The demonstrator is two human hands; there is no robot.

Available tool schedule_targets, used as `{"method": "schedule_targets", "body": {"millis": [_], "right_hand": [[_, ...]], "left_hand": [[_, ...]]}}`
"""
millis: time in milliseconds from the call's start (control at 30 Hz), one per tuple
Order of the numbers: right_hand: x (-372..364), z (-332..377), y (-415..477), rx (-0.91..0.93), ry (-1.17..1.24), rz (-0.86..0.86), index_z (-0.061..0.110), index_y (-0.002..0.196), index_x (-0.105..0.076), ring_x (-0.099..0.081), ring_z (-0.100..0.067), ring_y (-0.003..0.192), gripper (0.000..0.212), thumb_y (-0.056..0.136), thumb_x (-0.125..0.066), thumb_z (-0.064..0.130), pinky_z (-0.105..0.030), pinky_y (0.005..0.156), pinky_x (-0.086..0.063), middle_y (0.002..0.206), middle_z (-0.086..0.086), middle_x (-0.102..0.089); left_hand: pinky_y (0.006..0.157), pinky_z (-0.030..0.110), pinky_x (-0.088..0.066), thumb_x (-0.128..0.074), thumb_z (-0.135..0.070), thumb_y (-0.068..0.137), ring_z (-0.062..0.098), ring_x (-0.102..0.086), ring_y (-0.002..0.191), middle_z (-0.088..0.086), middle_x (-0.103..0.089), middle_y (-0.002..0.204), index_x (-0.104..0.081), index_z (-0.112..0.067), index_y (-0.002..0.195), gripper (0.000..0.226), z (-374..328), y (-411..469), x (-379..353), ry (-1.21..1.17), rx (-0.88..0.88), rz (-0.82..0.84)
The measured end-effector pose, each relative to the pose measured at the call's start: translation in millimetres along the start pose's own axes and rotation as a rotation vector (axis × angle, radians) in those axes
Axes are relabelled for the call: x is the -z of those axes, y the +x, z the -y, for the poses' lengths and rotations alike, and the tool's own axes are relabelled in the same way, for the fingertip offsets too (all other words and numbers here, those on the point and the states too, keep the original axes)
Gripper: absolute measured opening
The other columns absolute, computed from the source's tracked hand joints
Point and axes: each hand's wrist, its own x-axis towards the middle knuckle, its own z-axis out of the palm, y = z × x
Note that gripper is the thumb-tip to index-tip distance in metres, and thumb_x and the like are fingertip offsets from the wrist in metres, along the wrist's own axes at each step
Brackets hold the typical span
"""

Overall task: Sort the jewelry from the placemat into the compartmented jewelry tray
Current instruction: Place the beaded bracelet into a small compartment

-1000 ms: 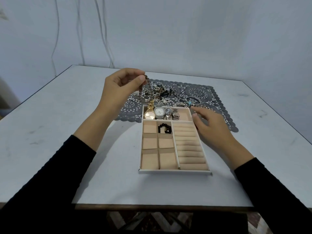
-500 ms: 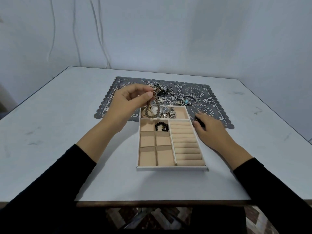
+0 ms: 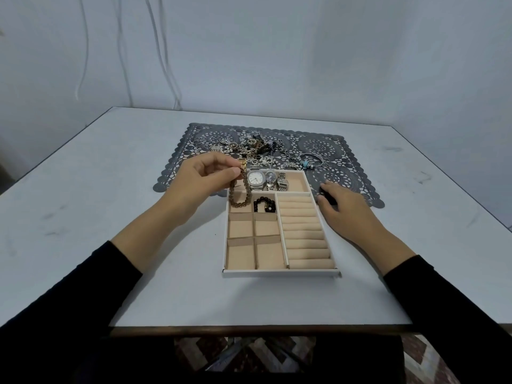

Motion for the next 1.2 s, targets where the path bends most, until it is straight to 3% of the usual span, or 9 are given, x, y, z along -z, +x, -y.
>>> {"method": "schedule_targets", "body": {"millis": [167, 267, 367, 500, 633, 867, 1100, 1200], "right_hand": [[1, 2, -1, 0.002, -0.003, 0.005, 0.006, 0.135, -0.05, -0.044, -0.024, 0.131, 0.041, 0.099, -0.048, 0.025, -0.027, 0.107, -0.029, 0.141, -0.01, -0.05], [1, 1, 0, 0.0, 0.001, 0.001, 0.006, 0.136, -0.05, -0.041, -0.022, 0.135, 0.042, 0.098, -0.049, 0.025, -0.027, 0.11, -0.027, 0.144, -0.009, -0.047], [1, 1, 0, -0.002, 0.004, -0.003, 0.006, 0.135, -0.051, -0.043, -0.022, 0.133, 0.042, 0.098, -0.049, 0.025, -0.029, 0.109, -0.03, 0.142, -0.01, -0.049], [1, 2, -1, -0.003, 0.002, -0.003, 0.006, 0.132, -0.054, -0.047, -0.024, 0.129, 0.04, 0.098, -0.049, 0.025, -0.029, 0.104, -0.034, 0.137, -0.011, -0.054], [2, 3, -2, -0.009, 0.002, -0.001, 0.006, 0.134, -0.052, -0.045, -0.023, 0.132, 0.041, 0.098, -0.049, 0.025, -0.028, 0.106, -0.031, 0.141, -0.01, -0.05], [3, 5, -2, -0.016, 0.0, 0.007, 0.008, 0.137, -0.049, -0.041, -0.022, 0.135, 0.043, 0.098, -0.048, 0.026, -0.027, 0.11, -0.026, 0.145, -0.009, -0.046], [6, 8, -4, -0.007, -0.011, 0.005, 0.006, 0.134, -0.051, -0.045, -0.024, 0.13, 0.04, 0.098, -0.048, 0.025, -0.023, 0.103, -0.029, 0.141, -0.01, -0.051], [6, 9, -4, -0.004, -0.012, 0.007, 0.006, 0.133, -0.052, -0.048, -0.025, 0.127, 0.039, 0.099, -0.048, 0.024, -0.023, 0.1, -0.03, 0.138, -0.01, -0.053]], "left_hand": [[0.061, 0.021, -0.053, -0.072, -0.011, 0.086, 0.01, -0.067, 0.078, 0.002, -0.074, 0.085, -0.073, -0.018, 0.09, 0.009, -3, -2, 11, 0.16, -0.045, -0.012], [0.055, 0.014, -0.049, -0.072, -0.007, 0.086, 0.004, -0.066, 0.071, -0.003, -0.074, 0.08, -0.073, -0.014, 0.09, 0.007, -6, -3, 16, 0.243, -0.088, 0.003], [0.056, 0.013, -0.048, -0.072, -0.006, 0.086, 0.008, -0.067, 0.072, -0.005, -0.075, 0.08, -0.073, -0.007, 0.092, 0.007, -7, -2, 20, 0.303, -0.094, 0.02], [0.059, 0.015, -0.049, -0.075, -0.008, 0.083, 0.008, -0.069, 0.073, -0.006, -0.075, 0.081, -0.074, -0.012, 0.088, 0.007, -8, -2, 21, 0.304, -0.073, 0.025], [0.075, 0.023, -0.056, -0.078, -0.009, 0.079, 0.013, -0.071, 0.08, -0.004, -0.075, 0.085, -0.074, -0.012, 0.088, 0.011, -8, -4, 17, 0.222, 0.001, 0.086], [0.076, 0.014, -0.052, -0.08, -0.009, 0.077, 0.011, -0.07, 0.075, -0.008, -0.075, 0.08, -0.074, -0.01, 0.086, 0.011, -2, -5, 4, 0.304, 0.015, 0.107], [0.081, 0.022, -0.056, -0.082, -0.01, 0.075, 0.008, -0.069, 0.077, -0.006, -0.074, 0.08, -0.076, -0.012, 0.083, 0.01, 7, -5, -4, 0.509, -0.188, 0.097], [0.076, 0.025, -0.057, -0.081, -0.008, 0.076, 0.005, -0.067, 0.077, -0.006, -0.071, 0.079, -0.076, -0.009, 0.082, 0.008, 10, -5, -4, 0.597, -0.324, 0.114]]}}
